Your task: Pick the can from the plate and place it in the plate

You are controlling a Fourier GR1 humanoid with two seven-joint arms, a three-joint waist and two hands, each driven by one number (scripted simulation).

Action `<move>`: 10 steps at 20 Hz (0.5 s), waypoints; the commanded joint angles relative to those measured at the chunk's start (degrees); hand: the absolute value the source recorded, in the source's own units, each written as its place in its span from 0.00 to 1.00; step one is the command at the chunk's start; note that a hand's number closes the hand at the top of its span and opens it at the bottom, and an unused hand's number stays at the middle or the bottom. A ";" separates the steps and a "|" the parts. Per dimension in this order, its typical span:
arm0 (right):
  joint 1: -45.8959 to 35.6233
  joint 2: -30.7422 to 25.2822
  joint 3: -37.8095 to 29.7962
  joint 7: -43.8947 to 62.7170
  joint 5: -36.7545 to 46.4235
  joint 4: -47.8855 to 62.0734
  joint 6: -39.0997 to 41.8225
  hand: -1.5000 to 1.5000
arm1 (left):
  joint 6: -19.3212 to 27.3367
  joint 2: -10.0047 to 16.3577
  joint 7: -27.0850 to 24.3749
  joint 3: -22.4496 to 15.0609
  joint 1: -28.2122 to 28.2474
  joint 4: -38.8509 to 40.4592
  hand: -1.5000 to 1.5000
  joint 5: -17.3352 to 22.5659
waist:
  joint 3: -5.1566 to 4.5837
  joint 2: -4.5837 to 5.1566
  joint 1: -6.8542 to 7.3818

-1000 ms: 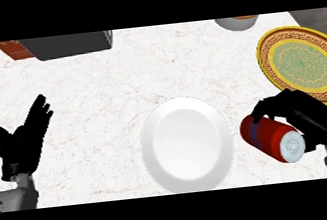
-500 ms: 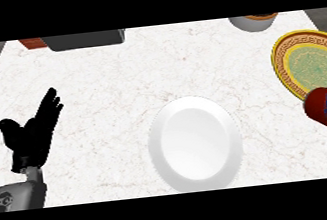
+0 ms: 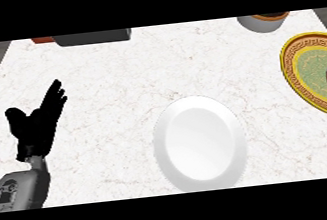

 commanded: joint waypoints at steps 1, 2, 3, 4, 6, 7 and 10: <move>-6.17 -2.23 -0.21 -8.12 3.97 16.11 -3.22 1.00 | 2.85 -3.19 3.12 -3.37 -0.65 -2.90 0.50 -2.68 | 0.06 0.10 0.59; -9.28 -4.06 -0.08 -8.27 5.14 19.75 -3.14 1.00 | -0.64 -0.84 -2.11 -0.51 1.50 0.69 0.50 -0.60 | 0.03 0.21 0.80; -8.81 -3.36 0.72 -9.75 6.98 21.24 -5.67 1.00 | 0.90 -2.04 0.10 -1.56 1.52 -2.23 0.50 -1.30 | 0.03 0.08 0.58; -9.77 -4.26 1.09 -12.30 8.41 24.75 -6.83 1.00 | 0.07 -1.21 0.27 -0.26 -0.25 -0.05 0.50 -0.27 | 0.07 0.30 0.92; -12.43 -5.37 3.71 -9.94 11.55 28.07 -5.97 1.00 | 0.30 -2.30 -0.74 -1.86 0.56 -0.82 0.50 -1.30 | 0.08 0.44 1.37; -12.32 -5.17 4.82 -12.08 13.08 29.56 -7.14 1.00 | -1.21 0.27 1.40 0.01 -1.91 -1.42 0.50 0.17 | 0.14 0.64 1.84; -16.78 -5.81 4.77 -6.16 11.05 35.63 4.25 1.00 | -0.28 -1.36 -0.16 -1.42 -0.96 -0.03 0.50 -1.32 | 0.10 0.71 2.04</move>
